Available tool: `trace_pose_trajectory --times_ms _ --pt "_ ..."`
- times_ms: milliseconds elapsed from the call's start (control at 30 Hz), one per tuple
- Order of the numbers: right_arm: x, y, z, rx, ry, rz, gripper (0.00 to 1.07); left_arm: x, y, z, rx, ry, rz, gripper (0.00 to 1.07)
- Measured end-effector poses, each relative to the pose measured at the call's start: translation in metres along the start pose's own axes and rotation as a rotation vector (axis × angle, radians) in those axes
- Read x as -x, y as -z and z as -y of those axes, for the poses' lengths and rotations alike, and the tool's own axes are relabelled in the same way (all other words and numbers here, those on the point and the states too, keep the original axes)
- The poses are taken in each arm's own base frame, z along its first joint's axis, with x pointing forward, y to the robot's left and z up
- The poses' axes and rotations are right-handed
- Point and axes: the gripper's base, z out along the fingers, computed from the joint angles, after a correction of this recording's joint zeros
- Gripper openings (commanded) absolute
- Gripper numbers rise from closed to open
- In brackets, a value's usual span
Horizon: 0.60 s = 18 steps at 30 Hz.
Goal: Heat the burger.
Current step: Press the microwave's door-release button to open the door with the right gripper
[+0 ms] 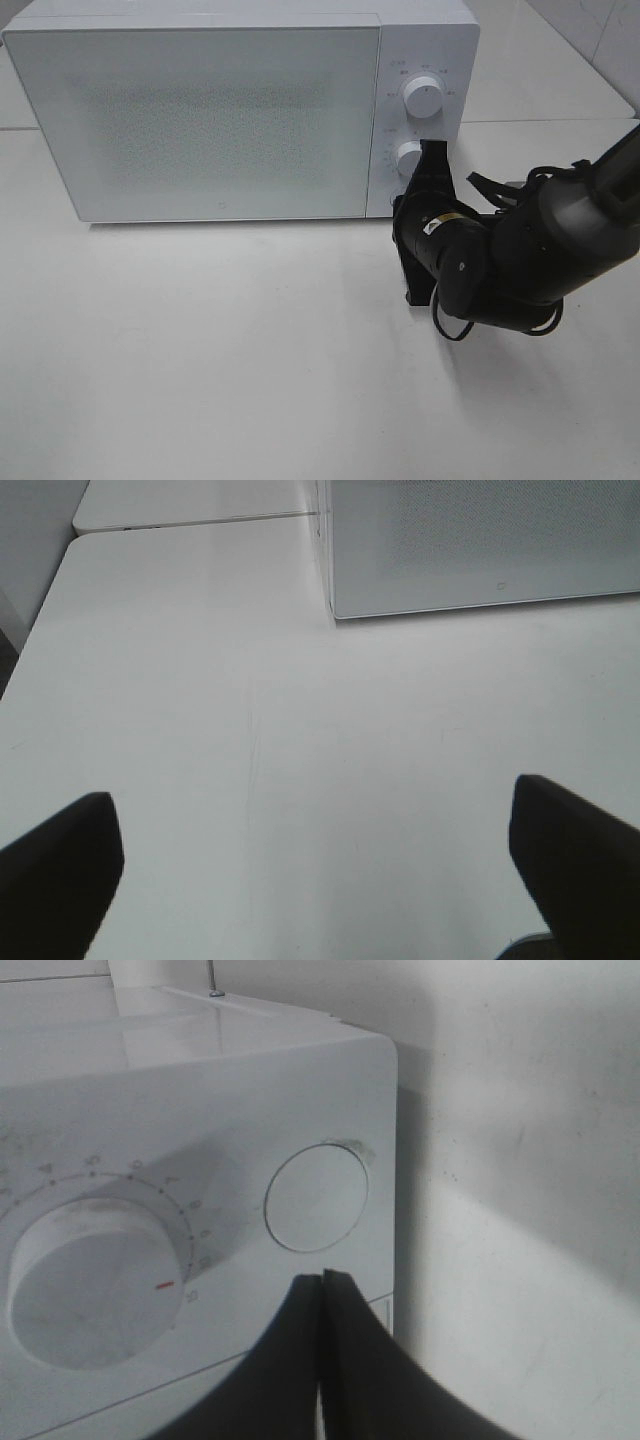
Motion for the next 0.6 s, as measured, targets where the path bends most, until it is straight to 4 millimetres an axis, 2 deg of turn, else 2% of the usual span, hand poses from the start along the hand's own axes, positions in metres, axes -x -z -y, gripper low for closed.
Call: trace_pose_trajectory --times_ms 200,367,600 --pt "-0.004 -0.01 0.002 -0.009 0.0 -0.002 0.0 0.0 0.0 0.0 0.0 0.0 0.0 0.98" --pt "0.007 -0.017 0.001 -0.015 -0.005 0.02 0.0 0.0 0.0 0.0 0.0 0.0 0.0 0.98" --pt "0.011 -0.02 -0.001 -0.01 -0.002 0.027 0.0 0.0 0.0 0.0 0.0 0.0 0.0 0.98"
